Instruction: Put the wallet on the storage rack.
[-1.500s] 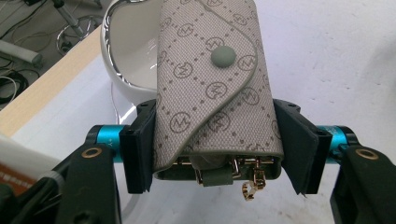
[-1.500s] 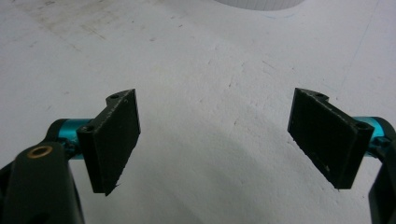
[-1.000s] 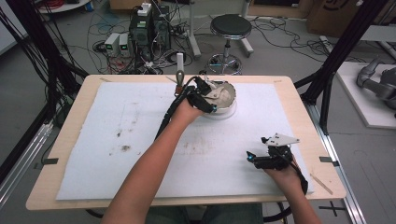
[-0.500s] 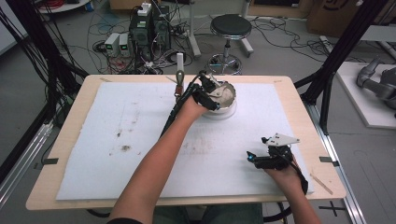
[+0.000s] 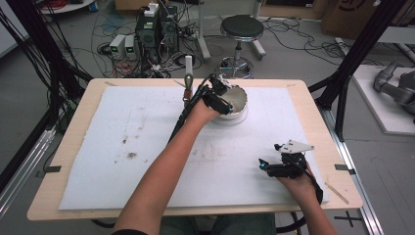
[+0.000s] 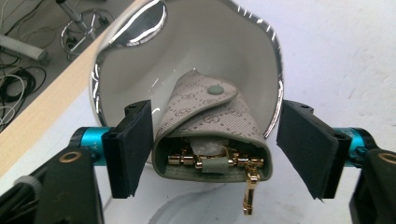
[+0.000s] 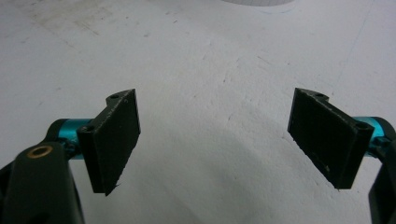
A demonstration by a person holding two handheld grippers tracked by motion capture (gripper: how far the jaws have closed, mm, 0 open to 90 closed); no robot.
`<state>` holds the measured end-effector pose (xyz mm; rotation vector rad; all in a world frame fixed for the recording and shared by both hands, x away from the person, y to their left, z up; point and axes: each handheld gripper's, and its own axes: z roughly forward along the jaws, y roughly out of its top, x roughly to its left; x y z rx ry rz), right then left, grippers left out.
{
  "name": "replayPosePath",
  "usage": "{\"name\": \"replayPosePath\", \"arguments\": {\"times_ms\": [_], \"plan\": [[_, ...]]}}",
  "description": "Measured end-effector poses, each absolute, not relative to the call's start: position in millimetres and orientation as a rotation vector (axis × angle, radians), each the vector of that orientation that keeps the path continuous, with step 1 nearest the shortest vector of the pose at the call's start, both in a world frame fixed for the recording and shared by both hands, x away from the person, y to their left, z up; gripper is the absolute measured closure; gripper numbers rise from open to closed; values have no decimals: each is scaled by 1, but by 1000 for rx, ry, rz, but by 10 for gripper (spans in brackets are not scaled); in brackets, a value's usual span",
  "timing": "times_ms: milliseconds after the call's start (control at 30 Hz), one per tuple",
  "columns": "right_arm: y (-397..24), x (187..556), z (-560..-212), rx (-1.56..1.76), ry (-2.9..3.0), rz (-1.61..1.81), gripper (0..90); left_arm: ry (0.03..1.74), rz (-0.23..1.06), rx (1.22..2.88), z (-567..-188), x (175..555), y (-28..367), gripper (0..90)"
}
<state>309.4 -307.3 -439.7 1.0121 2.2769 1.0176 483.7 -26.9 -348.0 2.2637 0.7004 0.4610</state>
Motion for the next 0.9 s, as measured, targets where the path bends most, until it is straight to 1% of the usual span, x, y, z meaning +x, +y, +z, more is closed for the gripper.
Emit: {"name": "replayPosePath", "arguments": {"times_ms": [467,600,900], "plan": [[-303,309,-438,1006,2270,1023,171,618,414,2175,-333,439,10,237],[-301,310,-438,1003,2267,1027,171,615,397,2145,-334,425,26,235],[-296,313,-437,994,2272,1032,171,618,402,2103,-341,396,64,221]]}}
